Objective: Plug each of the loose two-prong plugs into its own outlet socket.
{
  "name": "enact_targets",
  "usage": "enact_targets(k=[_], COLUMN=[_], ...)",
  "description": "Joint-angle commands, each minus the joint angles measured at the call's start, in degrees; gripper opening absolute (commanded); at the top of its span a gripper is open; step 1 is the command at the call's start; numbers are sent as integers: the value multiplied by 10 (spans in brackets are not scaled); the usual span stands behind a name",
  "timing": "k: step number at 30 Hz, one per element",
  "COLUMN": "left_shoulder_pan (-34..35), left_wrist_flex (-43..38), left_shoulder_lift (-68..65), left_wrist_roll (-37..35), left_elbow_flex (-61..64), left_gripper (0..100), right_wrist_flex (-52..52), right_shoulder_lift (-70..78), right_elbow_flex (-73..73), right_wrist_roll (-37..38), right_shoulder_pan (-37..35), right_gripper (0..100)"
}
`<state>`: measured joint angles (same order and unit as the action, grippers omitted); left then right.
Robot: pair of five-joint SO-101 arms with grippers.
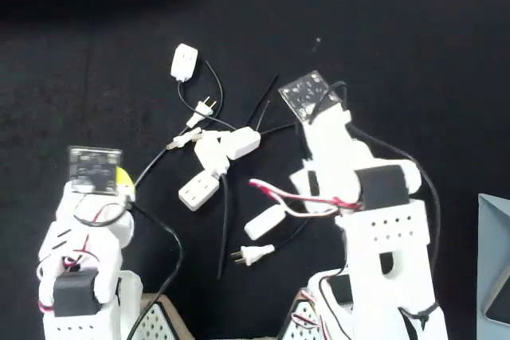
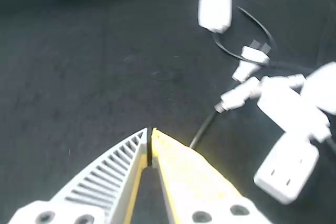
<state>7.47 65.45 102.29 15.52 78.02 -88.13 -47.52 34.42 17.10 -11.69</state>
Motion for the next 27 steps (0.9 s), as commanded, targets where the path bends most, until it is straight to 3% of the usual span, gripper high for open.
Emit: enact_targets(k=[1,6,11,21,27], left_shoulder_pan=[-50,-65,-42,-36,95], left_wrist_flex=[14,57,60,60,55], left_shoulder_lift=[-3,-4,-32,-373,-464], left_wrist_roll=[39,40,47,77,76], left_elbow_flex=[-16,-22,-46,-204,-255], left_gripper=[37,162,172,174,174], right_wrist_flex=[40,87,189,300,316], right_shoulder_lift=[-16,-50,-100,-126,-124], right_elbow_flex=[-21,-13,50,176,218], right_wrist_roll=[-52,-113,-175,-253,-318], right_shoulder_pan=[-41,-80,-91,-105,-197], right_gripper=[11,11,11,11,12])
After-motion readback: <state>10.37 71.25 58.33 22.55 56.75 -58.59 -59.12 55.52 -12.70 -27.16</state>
